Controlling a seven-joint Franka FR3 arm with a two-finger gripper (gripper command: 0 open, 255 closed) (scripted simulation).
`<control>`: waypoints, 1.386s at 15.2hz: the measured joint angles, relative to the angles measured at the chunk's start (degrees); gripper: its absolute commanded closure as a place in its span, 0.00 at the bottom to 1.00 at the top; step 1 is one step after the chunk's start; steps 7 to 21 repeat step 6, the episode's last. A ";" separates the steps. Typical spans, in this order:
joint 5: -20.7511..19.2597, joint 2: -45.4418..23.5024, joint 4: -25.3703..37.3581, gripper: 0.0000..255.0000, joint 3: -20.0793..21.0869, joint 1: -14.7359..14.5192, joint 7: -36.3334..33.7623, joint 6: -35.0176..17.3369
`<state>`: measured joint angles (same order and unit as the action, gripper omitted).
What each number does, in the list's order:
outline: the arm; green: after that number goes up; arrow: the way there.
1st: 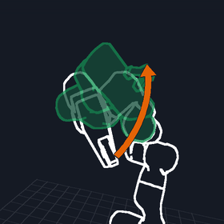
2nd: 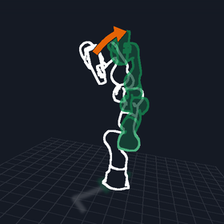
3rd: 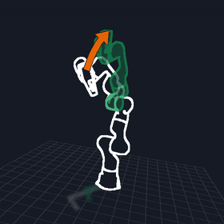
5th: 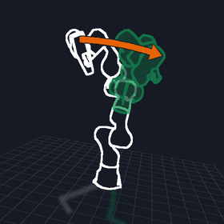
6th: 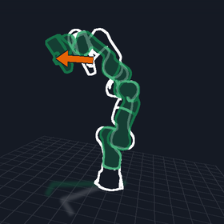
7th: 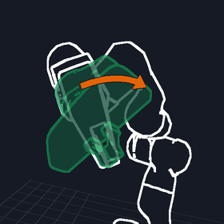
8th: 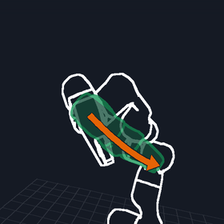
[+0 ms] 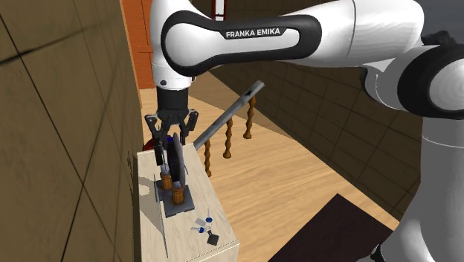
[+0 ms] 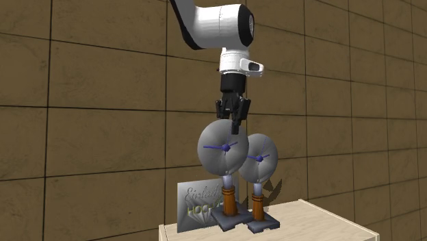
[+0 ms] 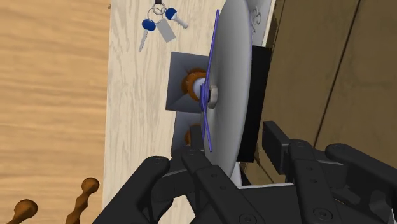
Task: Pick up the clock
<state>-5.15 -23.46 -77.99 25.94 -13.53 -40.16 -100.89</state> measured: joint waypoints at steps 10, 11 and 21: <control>-0.26 -0.66 5.09 1.00 0.09 -0.73 -0.33 4.43; -0.26 -0.66 5.09 1.00 0.09 -0.73 -0.33 4.43; -0.26 -0.66 5.09 1.00 0.09 -0.73 -0.33 4.43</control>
